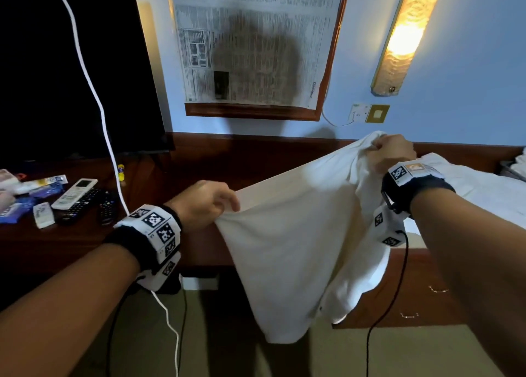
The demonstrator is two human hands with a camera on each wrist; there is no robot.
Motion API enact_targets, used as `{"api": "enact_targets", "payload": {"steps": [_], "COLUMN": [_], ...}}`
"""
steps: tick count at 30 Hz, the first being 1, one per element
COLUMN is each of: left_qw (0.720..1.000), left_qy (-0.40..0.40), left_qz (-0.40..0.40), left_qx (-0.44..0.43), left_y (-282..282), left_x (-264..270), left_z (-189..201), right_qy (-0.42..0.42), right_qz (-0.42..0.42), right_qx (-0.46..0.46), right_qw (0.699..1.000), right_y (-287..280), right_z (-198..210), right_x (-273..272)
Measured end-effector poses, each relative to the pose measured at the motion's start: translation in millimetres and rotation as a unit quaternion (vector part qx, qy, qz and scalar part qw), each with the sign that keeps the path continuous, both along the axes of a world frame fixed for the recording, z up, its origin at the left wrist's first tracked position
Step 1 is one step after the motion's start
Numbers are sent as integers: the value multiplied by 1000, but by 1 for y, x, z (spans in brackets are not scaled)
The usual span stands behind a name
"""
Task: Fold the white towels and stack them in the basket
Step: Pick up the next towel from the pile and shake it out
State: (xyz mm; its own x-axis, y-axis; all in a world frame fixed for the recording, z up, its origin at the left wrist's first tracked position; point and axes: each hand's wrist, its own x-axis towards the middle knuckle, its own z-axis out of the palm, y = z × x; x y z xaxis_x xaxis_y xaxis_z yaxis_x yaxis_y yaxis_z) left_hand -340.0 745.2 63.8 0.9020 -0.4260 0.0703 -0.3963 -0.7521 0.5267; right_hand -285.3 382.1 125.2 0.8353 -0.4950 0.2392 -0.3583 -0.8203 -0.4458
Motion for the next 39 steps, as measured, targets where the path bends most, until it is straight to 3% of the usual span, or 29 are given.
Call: {"api": "enact_targets", "payload": {"steps": [3, 5, 7, 9, 11, 12, 14, 18, 22, 24, 28, 33, 35, 39], "left_qw": [968, 938, 922, 949, 980, 982, 959, 916, 908, 906, 897, 854, 833, 823], "left_qy": [-3, -32, -69, -84, -81, -93, -132, -157, -113, -90, -52, 30, 37, 15], "left_qz": [30, 49, 61, 100, 149, 166, 198, 278, 337, 358, 414, 513, 549, 563], "left_qx": [248, 340, 375, 288, 106, 2, -156, -244, -223, -208, -148, -83, -55, -73], "left_y": [5, 4, 0, 1, 10, 15, 23, 32, 46, 52, 68, 112, 133, 131], "left_x": [-4, -7, -10, -6, 2, 5, 9, 25, 41, 45, 46, 34, 35, 33], "left_z": [-12, -25, -40, -53, -65, -70, -74, -82, -94, -100, -122, -151, -159, -140], "right_qy": [14, 22, 40, 54, 60, 65, 75, 78, 52, 60, 82, 84, 71, -5], "right_qz": [-1, 5, 19, 21, 19, 24, 44, 124, 206, 207, 125, -1, -39, -86], "right_qx": [-15, -14, -7, -3, 3, 4, 2, 20, 70, 112, 99, 91, 118, 153], "right_qw": [1000, 1000, 999, 998, 998, 998, 996, 989, 975, 970, 984, 992, 990, 985], "right_y": [2, 0, -4, -9, -18, -23, -30, -33, -30, -31, -53, -92, -101, -104], "right_z": [-8, -16, -23, -28, -32, -35, -42, -66, -96, -117, -170, -216, -222, -213], "right_x": [1, 3, 4, 3, 2, 1, -1, -4, -13, -17, -28, -57, -60, -46]}}
